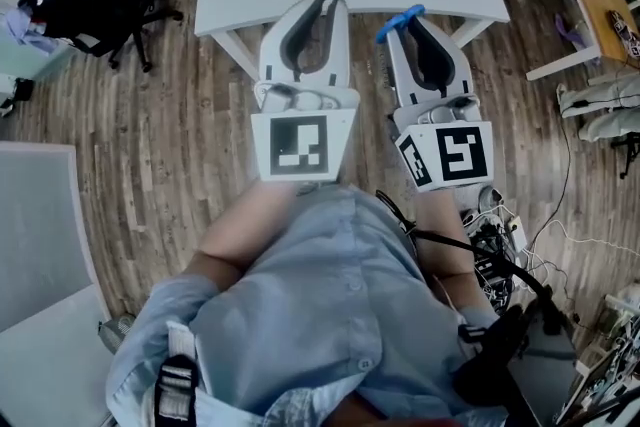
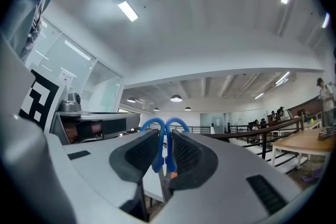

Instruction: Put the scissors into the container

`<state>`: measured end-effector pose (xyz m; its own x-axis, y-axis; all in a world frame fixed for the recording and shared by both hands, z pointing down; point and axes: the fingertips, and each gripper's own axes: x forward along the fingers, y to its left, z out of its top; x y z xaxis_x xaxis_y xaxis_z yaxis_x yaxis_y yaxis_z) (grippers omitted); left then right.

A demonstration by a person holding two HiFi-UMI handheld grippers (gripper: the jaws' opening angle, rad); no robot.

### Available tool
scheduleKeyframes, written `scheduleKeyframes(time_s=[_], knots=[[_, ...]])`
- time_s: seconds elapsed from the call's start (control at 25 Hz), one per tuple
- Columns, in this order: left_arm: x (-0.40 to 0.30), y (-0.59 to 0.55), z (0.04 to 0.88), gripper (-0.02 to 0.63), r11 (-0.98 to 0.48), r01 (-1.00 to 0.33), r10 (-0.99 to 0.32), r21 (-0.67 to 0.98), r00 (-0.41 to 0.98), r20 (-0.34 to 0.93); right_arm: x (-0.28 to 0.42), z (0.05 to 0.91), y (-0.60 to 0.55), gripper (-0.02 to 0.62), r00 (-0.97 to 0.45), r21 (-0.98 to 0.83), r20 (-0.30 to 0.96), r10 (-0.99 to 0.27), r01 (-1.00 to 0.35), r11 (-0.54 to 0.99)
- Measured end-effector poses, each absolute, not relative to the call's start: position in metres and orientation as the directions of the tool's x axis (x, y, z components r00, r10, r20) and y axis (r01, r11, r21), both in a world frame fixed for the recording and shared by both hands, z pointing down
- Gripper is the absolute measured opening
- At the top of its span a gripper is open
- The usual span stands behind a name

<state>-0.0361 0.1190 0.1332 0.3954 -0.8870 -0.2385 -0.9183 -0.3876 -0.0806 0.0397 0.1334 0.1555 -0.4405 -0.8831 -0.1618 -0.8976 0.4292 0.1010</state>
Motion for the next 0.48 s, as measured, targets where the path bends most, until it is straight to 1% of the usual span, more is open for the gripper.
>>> scheduleKeyframes(time_s=[0.24, 0.48], knots=[[-0.044, 0.090, 0.133, 0.044, -0.382, -0.922, -0.891, -0.062, 0.385, -0.241, 0.031, 0.151, 0.107, 0.086, -0.447, 0.112, -0.161, -0.880, -0.894, 0.434], [-0.036, 0.066, 0.152, 0.044, -0.393, -0.918, -0.898, -0.058, 0.397, -0.192, 0.042, 0.158, 0.086, 0.086, -0.431, 0.091, -0.145, -0.891, -0.902, 0.422]])
